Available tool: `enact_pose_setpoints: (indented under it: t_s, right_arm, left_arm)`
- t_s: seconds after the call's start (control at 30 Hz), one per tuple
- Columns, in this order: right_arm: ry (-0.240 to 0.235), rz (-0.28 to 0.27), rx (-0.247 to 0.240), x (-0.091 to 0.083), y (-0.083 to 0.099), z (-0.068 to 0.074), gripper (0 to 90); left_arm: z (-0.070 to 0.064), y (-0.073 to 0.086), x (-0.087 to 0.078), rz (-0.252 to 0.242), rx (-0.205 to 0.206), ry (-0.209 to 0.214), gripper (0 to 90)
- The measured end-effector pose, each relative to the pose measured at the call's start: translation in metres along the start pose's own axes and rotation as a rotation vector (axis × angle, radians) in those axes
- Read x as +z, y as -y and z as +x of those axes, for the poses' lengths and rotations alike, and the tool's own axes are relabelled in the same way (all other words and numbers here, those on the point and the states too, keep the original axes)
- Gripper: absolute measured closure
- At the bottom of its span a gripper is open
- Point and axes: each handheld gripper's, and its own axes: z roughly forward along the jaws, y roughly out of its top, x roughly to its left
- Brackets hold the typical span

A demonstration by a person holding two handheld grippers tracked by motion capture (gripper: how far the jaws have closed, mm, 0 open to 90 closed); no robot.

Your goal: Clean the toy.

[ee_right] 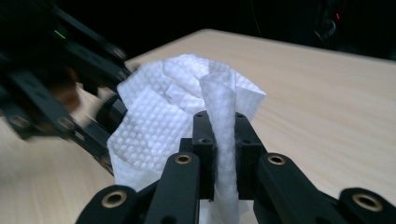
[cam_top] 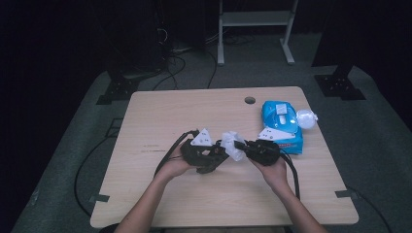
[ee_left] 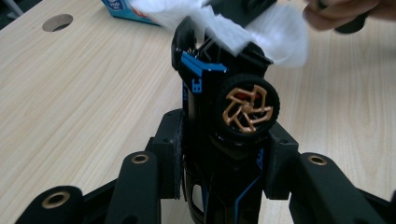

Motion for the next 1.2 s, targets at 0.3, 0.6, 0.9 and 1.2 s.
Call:
enact_pose_setpoints:
  t_s: [0.3, 0.6, 0.9, 1.2]
  right_arm:
    - [-0.059, -0.075, -0.051, -0.005, -0.019, 0.024, 82.0]
    - [-0.034, -0.053, -0.071, -0.004, -0.018, 0.023, 81.9]
    - [-0.074, -0.061, -0.074, -0.001, -0.023, 0.035, 81.9]
    - [0.001, -0.042, -0.031, -0.005, -0.009, 0.013, 82.0]
  left_arm:
    - [-0.006, -0.003, 0.006, -0.019, 0.000, 0.010, 57.7]
    - [-0.006, -0.002, 0.006, -0.007, 0.003, 0.004, 57.7]
    - [-0.009, -0.004, 0.009, -0.021, 0.005, 0.013, 57.8]
    - [-0.003, -0.001, 0.004, -0.018, 0.000, 0.001, 57.8]
